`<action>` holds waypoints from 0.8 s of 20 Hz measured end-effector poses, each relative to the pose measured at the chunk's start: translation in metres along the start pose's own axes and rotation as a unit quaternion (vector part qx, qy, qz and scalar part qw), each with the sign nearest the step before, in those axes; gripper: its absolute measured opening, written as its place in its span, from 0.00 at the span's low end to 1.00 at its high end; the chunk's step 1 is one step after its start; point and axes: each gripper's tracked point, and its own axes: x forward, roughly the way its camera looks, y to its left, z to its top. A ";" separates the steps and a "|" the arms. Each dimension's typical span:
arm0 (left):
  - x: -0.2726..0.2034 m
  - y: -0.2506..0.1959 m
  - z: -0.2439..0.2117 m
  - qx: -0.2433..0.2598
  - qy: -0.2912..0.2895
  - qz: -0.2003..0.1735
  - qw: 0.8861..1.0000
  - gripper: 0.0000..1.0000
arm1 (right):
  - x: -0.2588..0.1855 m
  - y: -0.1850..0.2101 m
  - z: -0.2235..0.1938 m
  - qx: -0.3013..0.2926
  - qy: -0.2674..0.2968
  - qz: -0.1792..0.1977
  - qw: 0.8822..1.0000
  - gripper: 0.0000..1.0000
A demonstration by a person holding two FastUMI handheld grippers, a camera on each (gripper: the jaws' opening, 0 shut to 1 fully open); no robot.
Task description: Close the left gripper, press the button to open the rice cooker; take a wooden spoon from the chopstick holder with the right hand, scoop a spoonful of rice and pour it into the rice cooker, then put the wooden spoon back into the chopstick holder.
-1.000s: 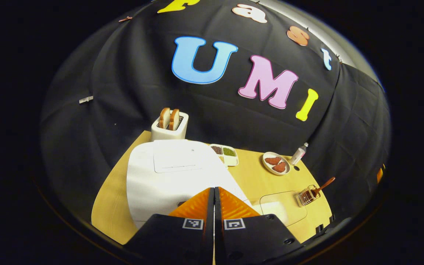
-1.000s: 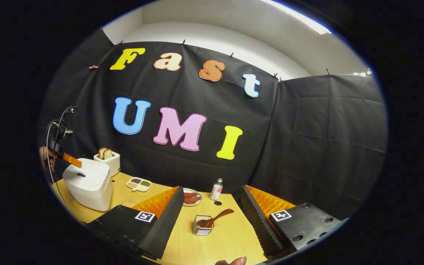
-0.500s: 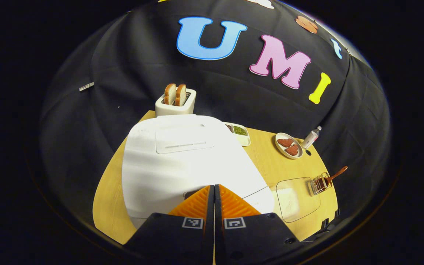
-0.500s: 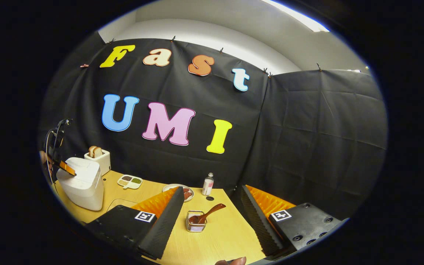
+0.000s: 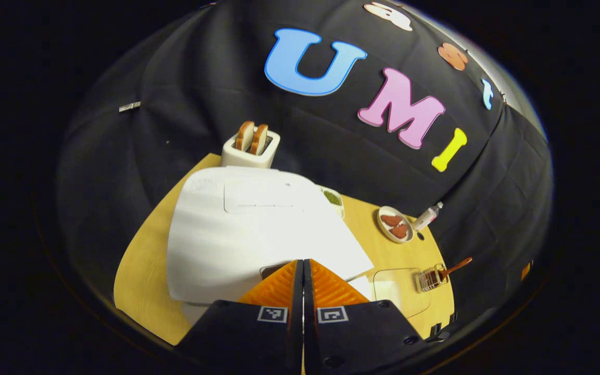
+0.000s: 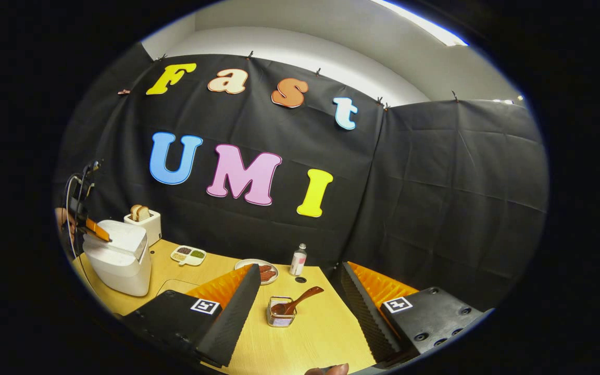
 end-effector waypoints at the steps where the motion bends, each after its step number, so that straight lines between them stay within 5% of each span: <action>1: -0.010 -0.003 0.016 -0.001 -0.025 -0.003 1.000 0.07 | -0.002 -0.001 0.002 0.001 -0.002 0.000 1.000 0.98; 8: -0.079 -0.012 0.091 0.014 -0.187 0.017 0.982 0.08 | -0.007 -0.008 0.008 0.007 -0.009 0.000 1.000 0.98; 9: -0.088 -0.011 0.096 0.017 -0.208 0.025 0.978 0.16 | -0.008 -0.009 0.009 0.007 -0.009 0.001 1.000 0.98; 12: -0.112 -0.002 0.097 0.038 -0.245 0.071 0.966 0.98 | -0.010 -0.010 0.007 0.007 -0.009 0.006 1.000 0.98; 16: -0.139 -0.018 0.091 0.065 -0.262 0.094 0.958 0.94 | -0.004 -0.012 0.000 0.011 -0.003 0.019 1.000 0.98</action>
